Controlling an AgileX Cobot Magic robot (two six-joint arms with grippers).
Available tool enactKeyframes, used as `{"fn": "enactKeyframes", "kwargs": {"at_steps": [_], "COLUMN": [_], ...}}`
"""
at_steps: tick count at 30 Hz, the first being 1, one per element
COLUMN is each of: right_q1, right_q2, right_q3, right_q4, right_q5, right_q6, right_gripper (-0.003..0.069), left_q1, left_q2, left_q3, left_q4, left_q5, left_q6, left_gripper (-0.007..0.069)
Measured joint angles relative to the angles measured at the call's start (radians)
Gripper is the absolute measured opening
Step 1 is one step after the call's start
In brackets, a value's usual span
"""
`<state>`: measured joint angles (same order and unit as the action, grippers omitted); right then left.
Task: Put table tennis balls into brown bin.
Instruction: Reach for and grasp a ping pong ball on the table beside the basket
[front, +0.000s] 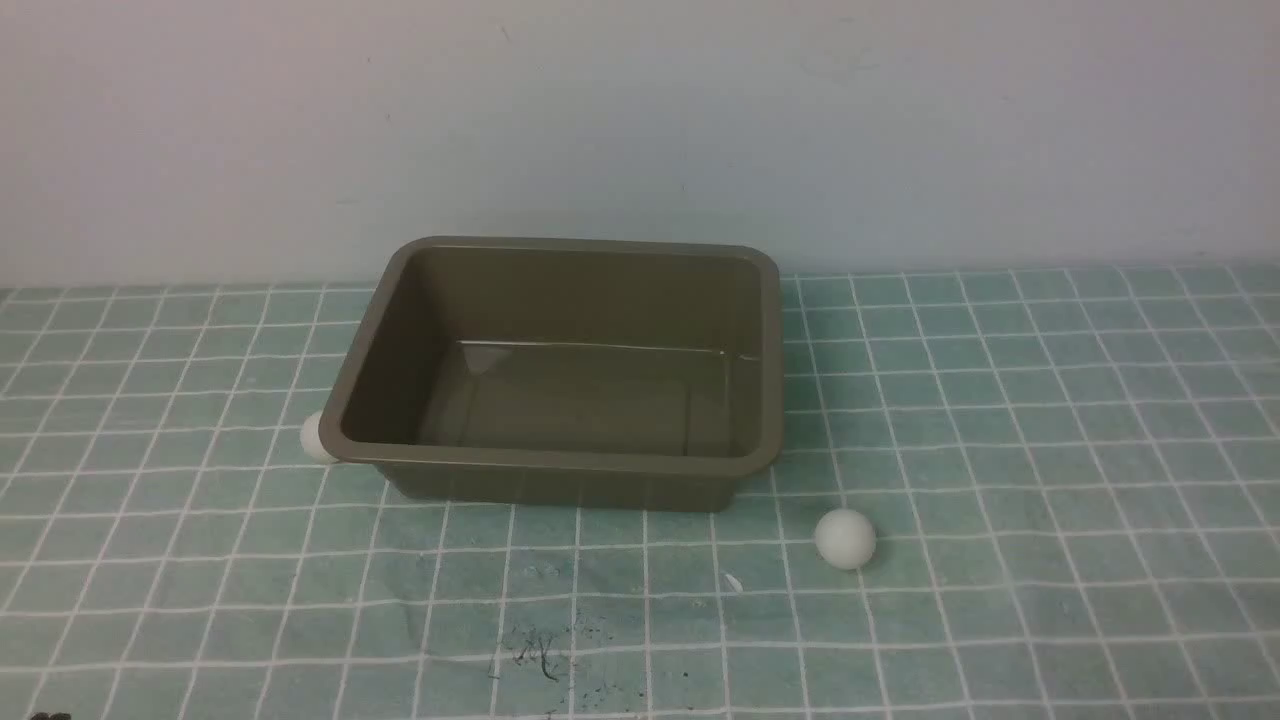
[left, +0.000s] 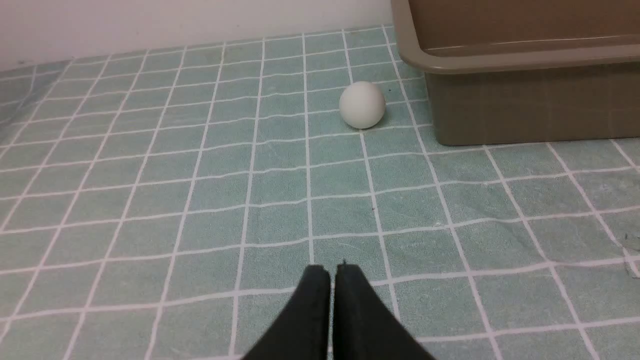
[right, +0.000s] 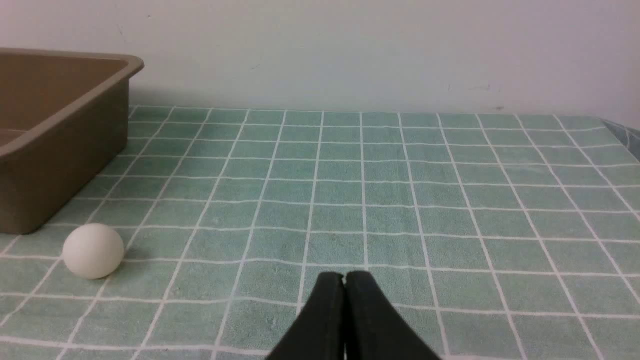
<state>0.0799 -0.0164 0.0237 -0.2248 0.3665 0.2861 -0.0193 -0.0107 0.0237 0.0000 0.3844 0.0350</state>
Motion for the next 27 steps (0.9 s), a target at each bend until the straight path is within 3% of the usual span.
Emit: {"fn": "enactKeyframes", "kwargs": {"at_steps": [23, 27], "right_q1": [0.000, 0.000], "right_q2": [0.000, 0.000], "right_q3": [0.000, 0.000], "right_q4": [0.000, 0.000], "right_q5": [0.000, 0.000], "right_q6": [0.000, 0.000], "right_gripper": [-0.0013, -0.0013], "left_q1": [0.000, 0.000], "left_q2": [0.000, 0.000], "left_q3": [0.001, 0.005], "left_q4": [0.006, -0.143], "left_q5": [-0.009, -0.123], "left_q6": [-0.005, -0.133], "left_gripper": [-0.0005, -0.0005]}}
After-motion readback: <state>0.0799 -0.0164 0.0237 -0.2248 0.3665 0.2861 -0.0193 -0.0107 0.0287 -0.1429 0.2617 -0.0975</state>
